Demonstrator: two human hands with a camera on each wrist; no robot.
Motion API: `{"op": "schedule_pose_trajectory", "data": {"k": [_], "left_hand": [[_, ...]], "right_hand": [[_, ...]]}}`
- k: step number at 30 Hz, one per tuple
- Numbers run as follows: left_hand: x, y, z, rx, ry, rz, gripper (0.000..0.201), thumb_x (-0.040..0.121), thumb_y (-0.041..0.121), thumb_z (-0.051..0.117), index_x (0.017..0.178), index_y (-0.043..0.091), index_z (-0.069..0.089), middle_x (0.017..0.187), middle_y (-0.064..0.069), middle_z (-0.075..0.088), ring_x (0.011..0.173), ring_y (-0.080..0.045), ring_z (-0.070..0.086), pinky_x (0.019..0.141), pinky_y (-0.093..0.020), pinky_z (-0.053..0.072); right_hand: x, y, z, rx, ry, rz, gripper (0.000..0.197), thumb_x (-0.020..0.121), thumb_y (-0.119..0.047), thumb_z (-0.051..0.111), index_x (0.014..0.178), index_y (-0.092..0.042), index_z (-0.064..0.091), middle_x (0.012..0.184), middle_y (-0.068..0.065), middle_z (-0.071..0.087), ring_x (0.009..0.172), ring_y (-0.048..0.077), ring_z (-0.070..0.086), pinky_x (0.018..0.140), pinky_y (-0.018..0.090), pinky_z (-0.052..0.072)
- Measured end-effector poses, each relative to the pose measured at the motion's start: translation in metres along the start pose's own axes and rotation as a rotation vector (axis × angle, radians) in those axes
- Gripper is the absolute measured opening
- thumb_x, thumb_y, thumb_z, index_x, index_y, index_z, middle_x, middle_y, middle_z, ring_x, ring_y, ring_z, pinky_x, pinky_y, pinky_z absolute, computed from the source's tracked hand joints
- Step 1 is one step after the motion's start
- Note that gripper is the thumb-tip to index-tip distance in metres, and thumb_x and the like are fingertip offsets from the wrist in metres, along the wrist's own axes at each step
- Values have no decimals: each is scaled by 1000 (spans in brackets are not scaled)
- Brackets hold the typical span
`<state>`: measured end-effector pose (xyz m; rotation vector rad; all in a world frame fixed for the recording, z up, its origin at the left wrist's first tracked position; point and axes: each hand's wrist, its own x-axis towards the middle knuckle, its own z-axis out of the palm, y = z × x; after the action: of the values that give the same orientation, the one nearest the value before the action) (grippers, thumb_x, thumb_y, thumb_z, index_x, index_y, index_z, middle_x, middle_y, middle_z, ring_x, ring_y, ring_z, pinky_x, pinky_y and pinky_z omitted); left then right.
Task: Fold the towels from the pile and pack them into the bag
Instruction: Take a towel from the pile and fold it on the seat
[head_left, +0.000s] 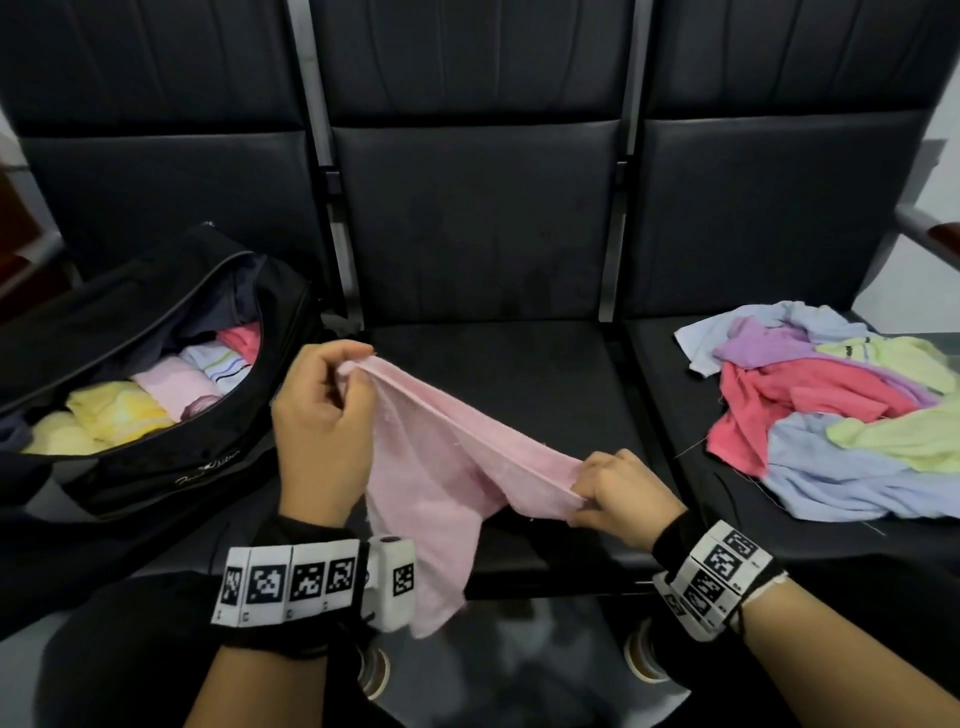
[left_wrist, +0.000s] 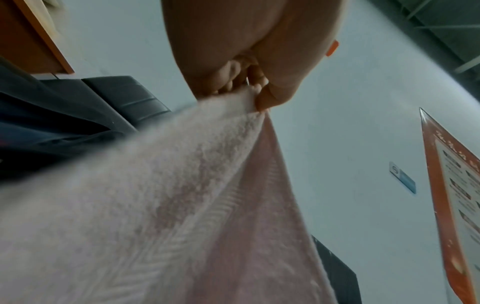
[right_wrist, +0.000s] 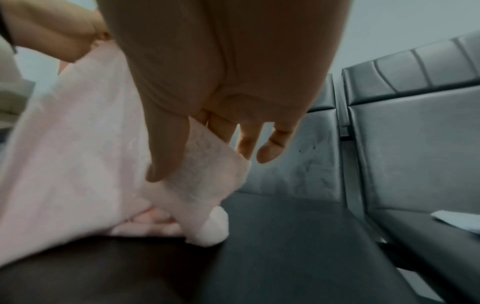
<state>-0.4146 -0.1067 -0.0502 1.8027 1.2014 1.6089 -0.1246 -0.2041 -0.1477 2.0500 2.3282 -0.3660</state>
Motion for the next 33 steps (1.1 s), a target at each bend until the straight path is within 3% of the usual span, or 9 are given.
{"op": "schedule_pose_trajectory", "data": {"k": [4, 7, 11, 13, 15, 18, 22, 26, 33], "left_hand": [[8, -7, -14, 51, 52, -11, 25, 91, 10, 53, 98, 29, 66, 94, 6, 66, 81, -9, 59, 78, -25, 46], [11, -14, -21, 61, 88, -51, 23, 90, 12, 52, 99, 26, 67, 91, 5, 65, 75, -3, 55, 74, -23, 45], [14, -21, -27, 57, 134, -91, 22, 89, 14, 50, 101, 19, 68, 88, 4, 63, 71, 3, 52, 70, -10, 41], [15, -21, -29, 72, 136, -96, 22, 90, 14, 50, 101, 18, 68, 91, 3, 64, 73, -2, 52, 72, -13, 42], [17, -21, -32, 85, 143, -104, 22, 91, 13, 49, 102, 18, 68, 92, 1, 65, 74, -5, 53, 71, -16, 43], [20, -25, -37, 103, 173, -119, 22, 91, 9, 49, 101, 16, 68, 86, 3, 63, 66, 3, 52, 66, -9, 41], [24, -27, -46, 129, 193, -130, 22, 91, 9, 50, 101, 11, 69, 88, 2, 65, 66, 4, 53, 64, -6, 41], [36, -18, -50, 171, 200, -106, 22, 91, 9, 50, 101, 14, 69, 98, -8, 68, 79, -11, 57, 74, -24, 46], [68, 11, -59, 176, 266, 9, 21, 93, 11, 49, 104, 15, 67, 100, -10, 68, 89, -28, 62, 81, -39, 52]], "right_hand": [[-3, 5, -5, -1, 92, -26, 26, 83, -49, 67, 89, -24, 70, 106, -14, 62, 108, 13, 52, 87, 30, 35], [-6, 7, -15, 108, 230, -15, 20, 84, -34, 73, 87, -15, 73, 111, 0, 56, 96, 22, 60, 84, 36, 46], [-5, 8, -29, 149, 402, 45, 13, 89, -17, 69, 93, -5, 74, 116, 6, 55, 84, 22, 61, 75, 39, 53], [-3, 7, -36, 143, 472, 28, 10, 87, -10, 71, 93, -4, 77, 111, 7, 64, 88, 26, 61, 77, 41, 53], [-2, 5, -43, 93, 551, -31, 6, 81, -8, 77, 87, -10, 80, 96, 0, 72, 83, 28, 58, 70, 39, 48], [-3, 2, -53, 39, 611, -59, 5, 77, -18, 82, 81, -21, 81, 88, -12, 74, 82, 24, 58, 69, 32, 34], [-1, 3, -62, 274, 638, -16, 3, 78, -15, 82, 80, -15, 79, 85, -7, 73, 84, 20, 62, 76, 34, 50], [5, 9, -92, 605, 808, 67, 5, 82, -8, 77, 79, -12, 77, 83, -5, 71, 81, 6, 64, 77, 9, 46], [6, 12, -160, 473, 1001, 68, 8, 90, -10, 67, 89, -13, 75, 83, -8, 66, 78, 3, 59, 75, 2, 40]]}}
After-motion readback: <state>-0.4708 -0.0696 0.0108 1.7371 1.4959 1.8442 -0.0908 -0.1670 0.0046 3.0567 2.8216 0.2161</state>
